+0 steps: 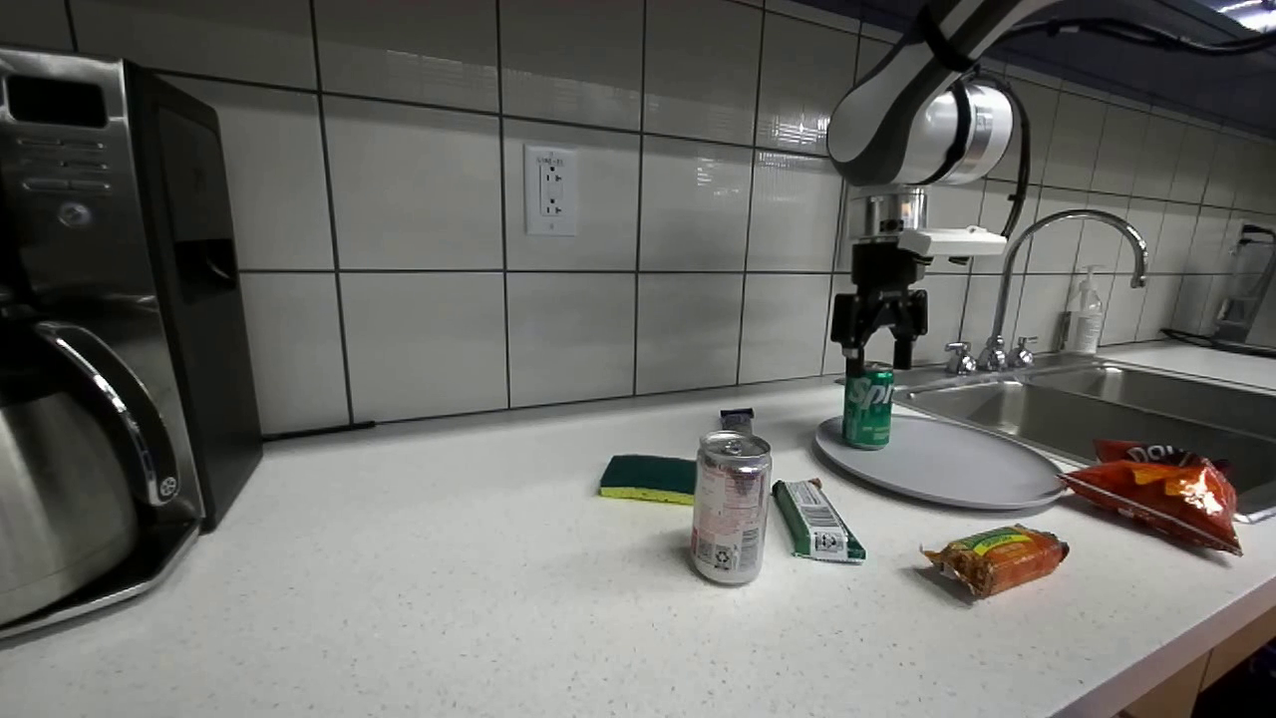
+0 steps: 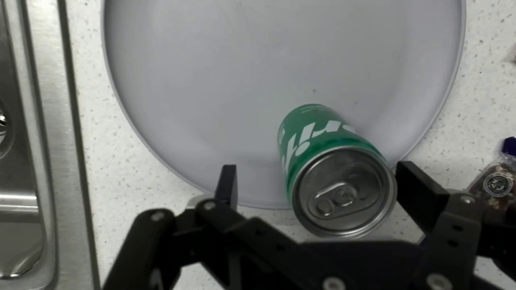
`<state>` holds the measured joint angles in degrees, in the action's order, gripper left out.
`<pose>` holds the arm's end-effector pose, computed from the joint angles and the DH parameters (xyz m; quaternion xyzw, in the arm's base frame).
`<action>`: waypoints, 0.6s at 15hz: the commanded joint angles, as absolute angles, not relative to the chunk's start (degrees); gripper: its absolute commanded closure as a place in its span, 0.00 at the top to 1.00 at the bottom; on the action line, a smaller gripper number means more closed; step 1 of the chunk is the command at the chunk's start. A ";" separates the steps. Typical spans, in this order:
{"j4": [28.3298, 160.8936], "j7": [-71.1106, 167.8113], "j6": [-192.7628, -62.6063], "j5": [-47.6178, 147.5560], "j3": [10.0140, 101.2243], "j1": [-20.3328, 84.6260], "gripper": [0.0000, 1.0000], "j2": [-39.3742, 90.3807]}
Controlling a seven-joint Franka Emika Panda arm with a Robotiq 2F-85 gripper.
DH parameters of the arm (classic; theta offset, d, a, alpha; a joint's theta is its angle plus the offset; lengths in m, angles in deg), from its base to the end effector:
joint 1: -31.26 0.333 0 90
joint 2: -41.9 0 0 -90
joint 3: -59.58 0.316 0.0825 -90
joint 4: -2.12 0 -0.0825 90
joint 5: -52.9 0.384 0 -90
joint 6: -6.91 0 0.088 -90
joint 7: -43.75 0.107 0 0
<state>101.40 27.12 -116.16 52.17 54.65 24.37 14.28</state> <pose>0.6439 -0.1301 0.2986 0.9979 0.0498 -0.0378 0.0165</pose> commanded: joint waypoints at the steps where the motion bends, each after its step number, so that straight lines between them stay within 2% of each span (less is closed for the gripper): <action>1: 99.52 28.91 -114.95 51.94 55.59 23.91 1.00 13.28; 9: 100.13 29.27 -114.96 52.24 56.10 23.87 1.00 12.73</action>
<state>101.30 27.83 -116.14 52.20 55.32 24.38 13.31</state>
